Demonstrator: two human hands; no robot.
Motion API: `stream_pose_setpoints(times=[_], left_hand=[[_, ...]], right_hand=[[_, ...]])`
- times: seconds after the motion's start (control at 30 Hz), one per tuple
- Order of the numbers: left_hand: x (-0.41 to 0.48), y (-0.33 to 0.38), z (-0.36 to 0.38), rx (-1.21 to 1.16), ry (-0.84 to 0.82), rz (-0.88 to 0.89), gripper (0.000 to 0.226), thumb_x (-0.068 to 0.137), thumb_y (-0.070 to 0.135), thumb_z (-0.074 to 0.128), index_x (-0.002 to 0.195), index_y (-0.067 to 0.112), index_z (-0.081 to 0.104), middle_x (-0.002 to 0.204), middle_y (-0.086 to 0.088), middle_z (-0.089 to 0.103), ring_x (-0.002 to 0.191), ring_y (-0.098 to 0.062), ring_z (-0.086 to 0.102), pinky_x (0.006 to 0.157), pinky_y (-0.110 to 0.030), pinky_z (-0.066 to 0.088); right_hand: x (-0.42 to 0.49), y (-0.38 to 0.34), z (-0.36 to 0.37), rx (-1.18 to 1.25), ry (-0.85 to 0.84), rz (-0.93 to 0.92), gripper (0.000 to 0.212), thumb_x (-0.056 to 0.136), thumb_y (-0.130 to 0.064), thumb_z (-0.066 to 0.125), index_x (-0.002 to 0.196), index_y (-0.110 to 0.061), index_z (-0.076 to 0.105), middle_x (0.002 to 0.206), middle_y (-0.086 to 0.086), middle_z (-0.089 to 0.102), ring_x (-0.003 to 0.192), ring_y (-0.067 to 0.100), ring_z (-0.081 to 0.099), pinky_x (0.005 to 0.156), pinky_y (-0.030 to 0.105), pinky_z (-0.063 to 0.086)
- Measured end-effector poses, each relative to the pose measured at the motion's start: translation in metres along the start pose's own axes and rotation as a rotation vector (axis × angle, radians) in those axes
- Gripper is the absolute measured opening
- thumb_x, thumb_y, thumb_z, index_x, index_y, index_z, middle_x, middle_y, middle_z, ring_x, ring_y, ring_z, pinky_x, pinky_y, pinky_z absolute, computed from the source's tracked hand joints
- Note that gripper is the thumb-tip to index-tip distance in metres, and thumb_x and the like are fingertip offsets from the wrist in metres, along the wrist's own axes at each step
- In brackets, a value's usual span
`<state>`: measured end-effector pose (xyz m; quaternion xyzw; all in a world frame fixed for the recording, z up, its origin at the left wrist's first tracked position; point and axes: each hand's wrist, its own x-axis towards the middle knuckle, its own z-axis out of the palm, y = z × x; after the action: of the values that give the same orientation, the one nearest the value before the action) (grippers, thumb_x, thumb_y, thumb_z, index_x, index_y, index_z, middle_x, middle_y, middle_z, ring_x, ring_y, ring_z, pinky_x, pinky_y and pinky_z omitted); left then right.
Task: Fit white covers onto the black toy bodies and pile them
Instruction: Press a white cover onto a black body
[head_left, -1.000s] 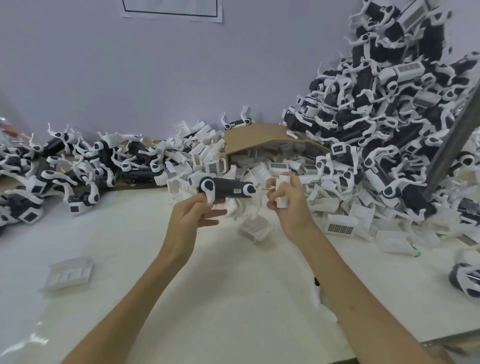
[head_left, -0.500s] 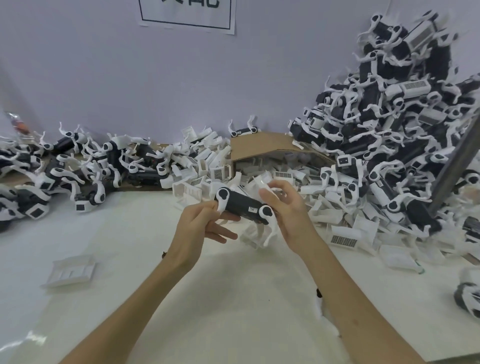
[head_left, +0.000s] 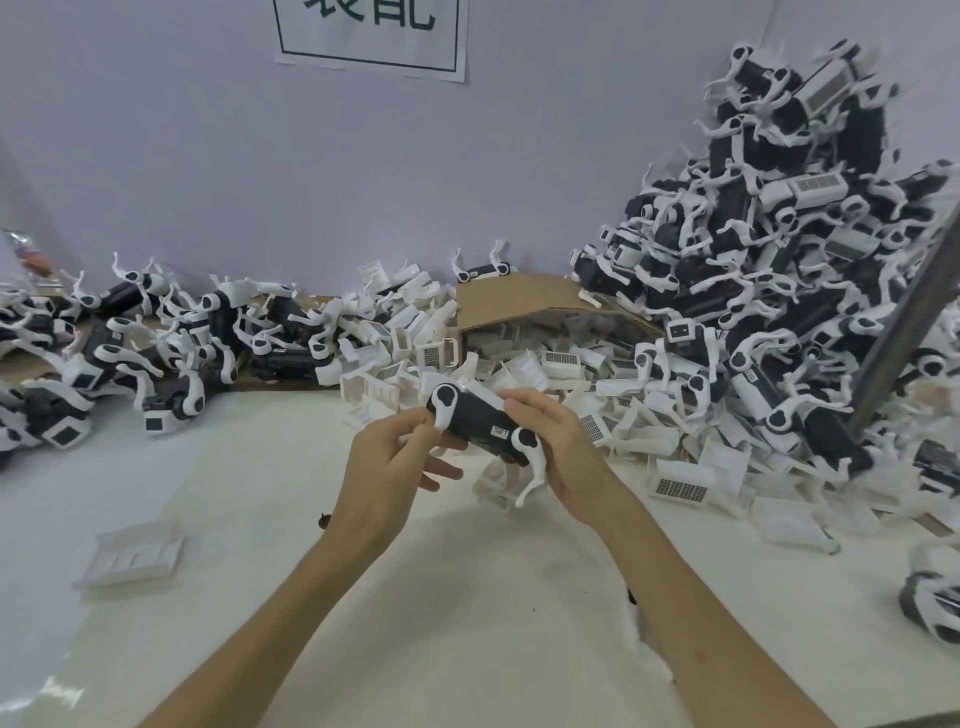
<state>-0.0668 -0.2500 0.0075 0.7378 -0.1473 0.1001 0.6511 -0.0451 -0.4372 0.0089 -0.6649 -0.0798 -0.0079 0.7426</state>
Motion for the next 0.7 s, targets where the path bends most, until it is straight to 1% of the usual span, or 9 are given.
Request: stream_pose_setpoints(times=[0.1,0.17,0.3,0.37,0.43,0.5,0.57,0.63,0.7], left_hand=[[-0.0011,-0.0025,0.0009,0.039,0.001,-0.013,0.023,0.083,0.029,0.048,0.07,0.015,0.06,0.086,0.003,0.078,0.07,-0.021,0.075,0.064,-0.039,0.052],[-0.0017,-0.0032,0.0017,0.051,0.004,-0.016,0.025,0.083,0.03,0.048,0.073,0.009,0.059,0.086,0.004,0.077,0.07,-0.019,0.075,0.064,-0.037,0.052],[-0.0033,-0.0026,0.0023,0.062,0.032,-0.012,0.025,0.083,0.03,0.047,0.073,0.01,0.058,0.084,0.006,0.077,0.073,-0.016,0.075,0.062,-0.035,0.053],[-0.0036,-0.0029,0.0023,0.059,0.046,-0.012,0.024,0.082,0.029,0.048,0.07,0.011,0.055,0.084,0.006,0.077,0.074,-0.015,0.075,0.063,-0.036,0.053],[-0.0037,-0.0025,0.0021,0.044,0.052,-0.004,0.023,0.082,0.029,0.049,0.068,0.012,0.053,0.083,0.005,0.077,0.075,-0.015,0.075,0.066,-0.039,0.054],[-0.0035,-0.0009,0.0021,0.003,0.052,0.013,0.022,0.083,0.029,0.049,0.064,0.019,0.054,0.083,0.002,0.078,0.076,-0.017,0.076,0.066,-0.038,0.055],[-0.0027,0.0012,0.0016,-0.046,0.051,0.02,0.027,0.083,0.028,0.05,0.057,0.029,0.056,0.083,-0.001,0.078,0.077,-0.02,0.076,0.064,-0.033,0.055],[-0.0018,0.0016,0.0011,-0.092,0.04,0.025,0.03,0.082,0.026,0.05,0.054,0.032,0.058,0.083,-0.004,0.078,0.08,-0.022,0.076,0.064,-0.03,0.057],[-0.0002,0.0001,-0.0006,-0.139,0.031,0.027,0.03,0.081,0.023,0.049,0.054,0.03,0.061,0.082,-0.007,0.078,0.083,-0.023,0.076,0.067,-0.028,0.06]], right_hand=[[0.0007,0.0012,-0.0014,-0.025,-0.007,-0.016,0.037,0.078,-0.028,0.069,0.109,-0.008,0.07,0.101,0.013,0.069,0.091,0.025,0.067,0.075,0.031,0.054],[0.0012,0.0021,-0.0022,-0.037,-0.005,-0.026,0.036,0.078,-0.026,0.069,0.109,-0.008,0.07,0.101,0.013,0.07,0.091,0.025,0.067,0.075,0.031,0.054],[0.0028,0.0044,-0.0023,-0.058,0.005,-0.04,0.033,0.08,-0.031,0.067,0.104,-0.01,0.072,0.098,0.009,0.071,0.092,0.024,0.066,0.079,0.033,0.052],[0.004,0.0042,-0.0024,-0.047,0.012,-0.035,0.04,0.081,-0.038,0.064,0.105,-0.007,0.072,0.097,0.01,0.07,0.092,0.025,0.066,0.077,0.033,0.052],[0.0045,0.0025,-0.0034,-0.002,-0.001,-0.006,0.045,0.081,-0.044,0.063,0.103,-0.007,0.074,0.099,0.015,0.07,0.089,0.027,0.067,0.072,0.033,0.053],[0.004,0.0001,-0.005,0.05,-0.009,0.019,0.036,0.083,-0.042,0.062,0.096,-0.013,0.078,0.096,0.017,0.072,0.084,0.027,0.068,0.067,0.032,0.056],[0.0043,-0.0002,-0.0065,0.091,0.0,0.023,0.025,0.085,-0.034,0.068,0.093,-0.013,0.079,0.089,0.014,0.073,0.077,0.027,0.068,0.061,0.031,0.057],[0.004,-0.0003,-0.0069,0.119,0.006,0.021,0.022,0.08,-0.03,0.07,0.09,-0.013,0.079,0.086,0.01,0.073,0.073,0.023,0.068,0.058,0.031,0.057],[0.0035,-0.0005,-0.007,0.145,-0.015,0.024,0.016,0.077,-0.029,0.069,0.082,-0.016,0.078,0.084,0.006,0.073,0.07,0.02,0.068,0.057,0.03,0.057]])
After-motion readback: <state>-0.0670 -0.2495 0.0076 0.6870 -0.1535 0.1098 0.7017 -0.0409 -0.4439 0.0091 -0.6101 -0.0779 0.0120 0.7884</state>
